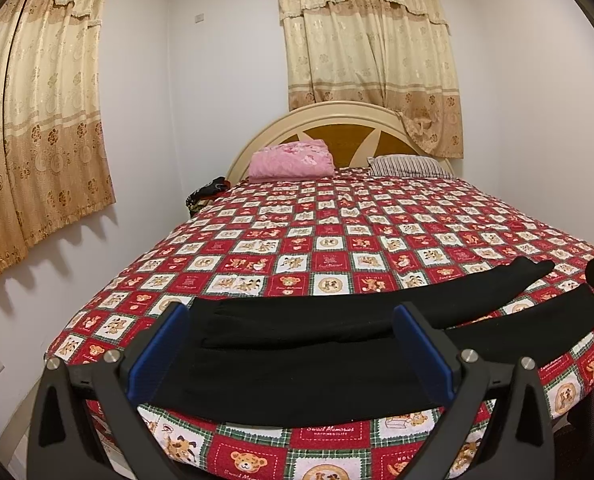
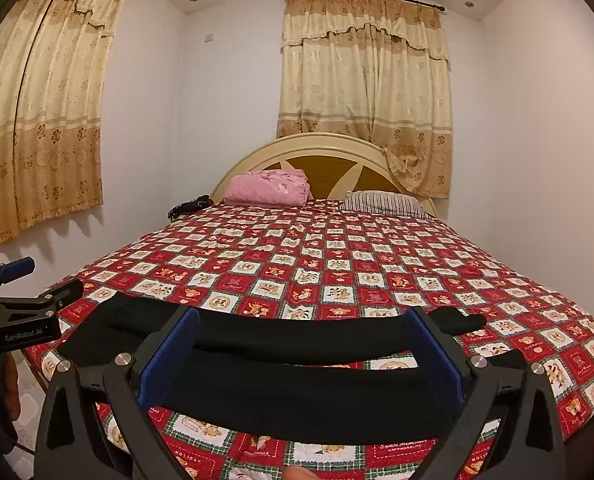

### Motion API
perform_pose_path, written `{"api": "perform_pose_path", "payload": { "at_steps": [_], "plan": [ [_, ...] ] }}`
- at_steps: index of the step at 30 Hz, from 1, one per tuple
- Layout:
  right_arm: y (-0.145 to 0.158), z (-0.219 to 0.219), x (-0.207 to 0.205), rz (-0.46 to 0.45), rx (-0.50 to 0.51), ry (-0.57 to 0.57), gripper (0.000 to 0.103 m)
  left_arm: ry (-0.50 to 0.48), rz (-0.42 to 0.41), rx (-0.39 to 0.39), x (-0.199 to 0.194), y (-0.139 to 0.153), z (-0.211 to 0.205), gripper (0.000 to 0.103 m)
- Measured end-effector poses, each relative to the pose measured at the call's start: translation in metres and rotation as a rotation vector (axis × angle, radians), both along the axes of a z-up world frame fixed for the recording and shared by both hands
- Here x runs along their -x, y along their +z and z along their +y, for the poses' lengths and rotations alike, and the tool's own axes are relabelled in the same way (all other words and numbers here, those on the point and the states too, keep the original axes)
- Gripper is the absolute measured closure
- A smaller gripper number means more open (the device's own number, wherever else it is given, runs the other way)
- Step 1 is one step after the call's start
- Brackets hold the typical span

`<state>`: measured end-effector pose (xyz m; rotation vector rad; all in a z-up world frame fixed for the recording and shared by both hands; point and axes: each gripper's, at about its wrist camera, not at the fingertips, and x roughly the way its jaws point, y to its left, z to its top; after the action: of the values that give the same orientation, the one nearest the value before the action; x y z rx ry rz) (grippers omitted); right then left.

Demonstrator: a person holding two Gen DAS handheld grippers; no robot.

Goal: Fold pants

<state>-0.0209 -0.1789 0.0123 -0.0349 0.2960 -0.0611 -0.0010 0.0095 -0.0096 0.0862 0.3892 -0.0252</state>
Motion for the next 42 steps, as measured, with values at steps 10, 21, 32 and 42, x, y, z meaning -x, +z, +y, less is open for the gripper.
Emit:
{"api": "perform_pose_path", "payload": {
  "at_steps": [10, 21, 32, 42],
  "plan": [
    [-0.001, -0.002, -0.001, 0.001, -0.001, 0.000, 0.001, 0.000, 0.001, 0.001, -0.001, 0.001, 0.000, 0.000],
    [-0.002, -0.007, -0.001, 0.004, 0.000, -0.002, 0.001, 0.000, 0.001, 0.003, 0.000, 0.000, 0.001, 0.000],
    [-0.004, -0.010, -0.001, 0.010, 0.005, -0.005, 0.001, 0.002, 0.006, 0.004, -0.001, -0.003, 0.003, 0.000],
    [-0.006, -0.012, -0.002, 0.013, 0.007, -0.010, 0.001, -0.001, 0.011, 0.001, -0.004, -0.011, 0.006, 0.000]
  ]
}}
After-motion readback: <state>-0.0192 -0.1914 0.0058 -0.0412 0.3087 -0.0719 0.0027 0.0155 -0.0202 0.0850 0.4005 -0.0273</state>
